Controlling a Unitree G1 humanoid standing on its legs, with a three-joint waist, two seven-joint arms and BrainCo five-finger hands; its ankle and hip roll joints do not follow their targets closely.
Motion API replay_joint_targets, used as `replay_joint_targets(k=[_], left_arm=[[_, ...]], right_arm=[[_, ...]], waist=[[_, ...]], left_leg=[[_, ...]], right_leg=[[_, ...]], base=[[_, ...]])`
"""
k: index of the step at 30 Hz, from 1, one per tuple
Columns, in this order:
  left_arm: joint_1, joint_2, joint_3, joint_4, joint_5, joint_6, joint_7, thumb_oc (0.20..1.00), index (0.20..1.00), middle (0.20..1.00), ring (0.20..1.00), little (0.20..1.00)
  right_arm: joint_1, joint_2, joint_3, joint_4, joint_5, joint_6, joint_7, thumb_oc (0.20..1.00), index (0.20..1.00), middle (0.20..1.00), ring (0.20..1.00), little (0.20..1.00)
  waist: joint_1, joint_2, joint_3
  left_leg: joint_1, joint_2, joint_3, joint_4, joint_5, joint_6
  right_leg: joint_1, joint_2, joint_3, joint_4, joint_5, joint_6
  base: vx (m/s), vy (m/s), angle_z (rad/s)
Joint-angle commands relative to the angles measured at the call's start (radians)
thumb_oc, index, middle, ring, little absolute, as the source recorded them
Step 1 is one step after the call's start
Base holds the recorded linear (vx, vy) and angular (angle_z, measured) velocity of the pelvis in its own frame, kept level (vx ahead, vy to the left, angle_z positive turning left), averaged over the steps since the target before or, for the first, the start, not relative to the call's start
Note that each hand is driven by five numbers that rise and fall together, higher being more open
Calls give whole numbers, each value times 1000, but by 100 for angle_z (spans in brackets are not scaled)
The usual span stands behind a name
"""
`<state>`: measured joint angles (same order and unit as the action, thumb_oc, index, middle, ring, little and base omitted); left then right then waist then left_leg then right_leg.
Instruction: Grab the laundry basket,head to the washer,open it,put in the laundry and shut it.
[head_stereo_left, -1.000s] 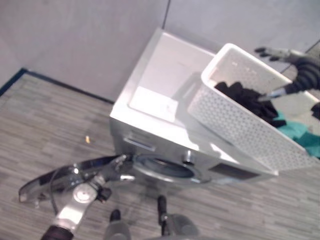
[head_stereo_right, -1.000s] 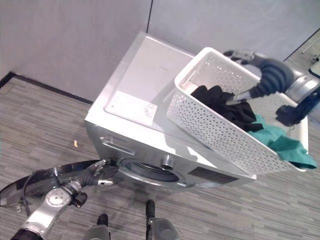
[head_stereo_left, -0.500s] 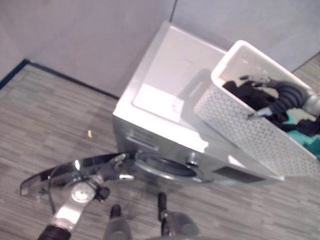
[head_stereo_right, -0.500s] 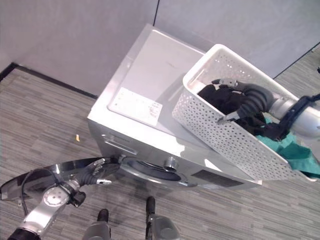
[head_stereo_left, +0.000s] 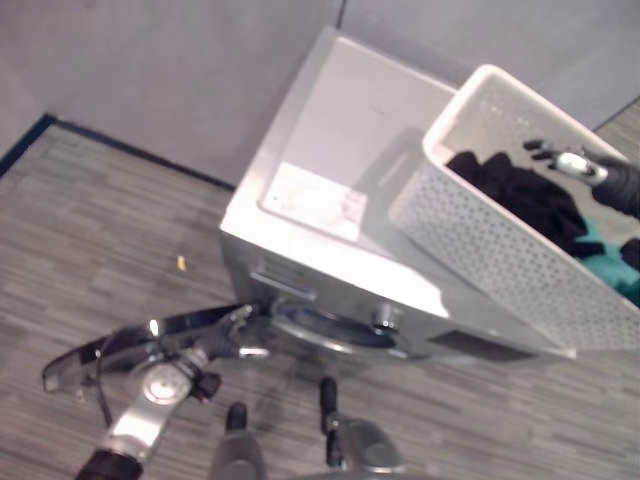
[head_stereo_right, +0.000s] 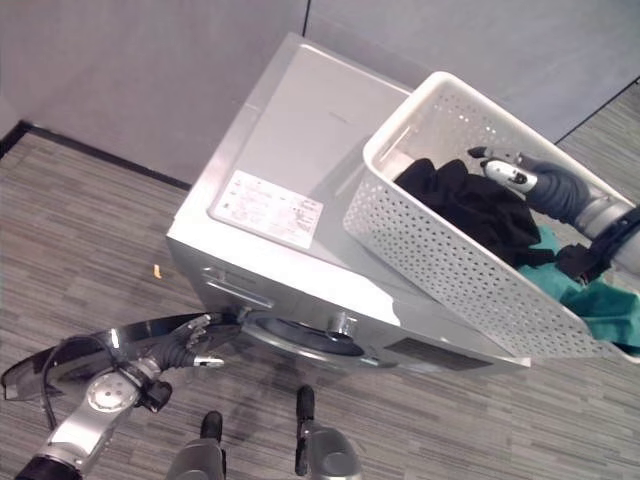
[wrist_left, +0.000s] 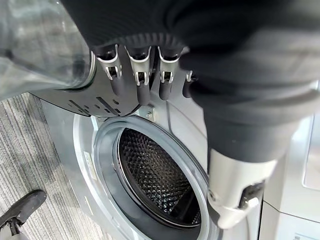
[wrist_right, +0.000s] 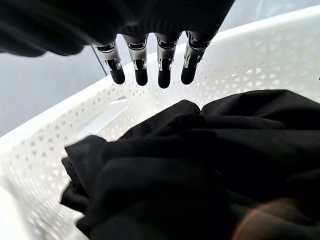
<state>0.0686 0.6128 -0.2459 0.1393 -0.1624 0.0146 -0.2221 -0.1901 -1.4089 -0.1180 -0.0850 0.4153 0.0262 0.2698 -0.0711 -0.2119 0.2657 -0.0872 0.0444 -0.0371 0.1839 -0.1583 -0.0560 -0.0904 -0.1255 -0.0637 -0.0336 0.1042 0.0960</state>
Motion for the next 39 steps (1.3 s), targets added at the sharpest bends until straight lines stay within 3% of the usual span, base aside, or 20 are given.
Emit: replay_joint_targets(k=[1, 14, 22, 29, 39], left_arm=[[-12, 3, -27, -3, -41, -40, 6, 1000, 1000, 1000, 1000, 1000], [1, -1, -20, -22, -55, -42, 10, 1000, 1000, 1000, 1000, 1000], [31, 15, -14, -48, -94, -45, 5, 1000, 1000, 1000, 1000, 1000], [44, 26, -21, -76, -192, -54, 24, 1000, 1000, 1000, 1000, 1000], [40, 29, -17, -97, -209, -56, 37, 1000, 1000, 1000, 1000, 1000]], right_arm=[[-128, -27, -29, 78, 65, -46, -72, 1000, 1000, 1000, 1000, 1000], [-24, -33, -61, 42, 40, -41, -46, 1000, 1000, 1000, 1000, 1000], [113, -51, -121, 31, -74, -14, -14, 1000, 1000, 1000, 1000, 1000], [37, -3, -29, 179, -146, -3, -49, 1000, 1000, 1000, 1000, 1000], [-2, 26, 71, 170, -163, 2, -24, 1000, 1000, 1000, 1000, 1000]], waist=[[26, 17, -39], [20, 1, -29], [27, 15, -9], [46, 47, 17], [65, 59, 54]], left_leg=[[77, 66, 30, -105, -14, 33], [82, 75, 34, -100, -20, 28], [69, 73, 25, -102, -11, 25], [20, 58, 2, -88, 5, 24], [-34, 51, -28, -83, 31, 18]], right_leg=[[-56, -68, -18, 92, -22, 86], [-42, -58, -25, 88, -32, 82], [-42, -63, -31, 82, -36, 80], [-55, -78, -38, 78, -37, 73], [-74, -86, -65, 84, -41, 66]], base=[[30, -11, -24], [6, -2, -3], [-2, -5, 3], [-24, -16, 12], [-27, -24, 14]])
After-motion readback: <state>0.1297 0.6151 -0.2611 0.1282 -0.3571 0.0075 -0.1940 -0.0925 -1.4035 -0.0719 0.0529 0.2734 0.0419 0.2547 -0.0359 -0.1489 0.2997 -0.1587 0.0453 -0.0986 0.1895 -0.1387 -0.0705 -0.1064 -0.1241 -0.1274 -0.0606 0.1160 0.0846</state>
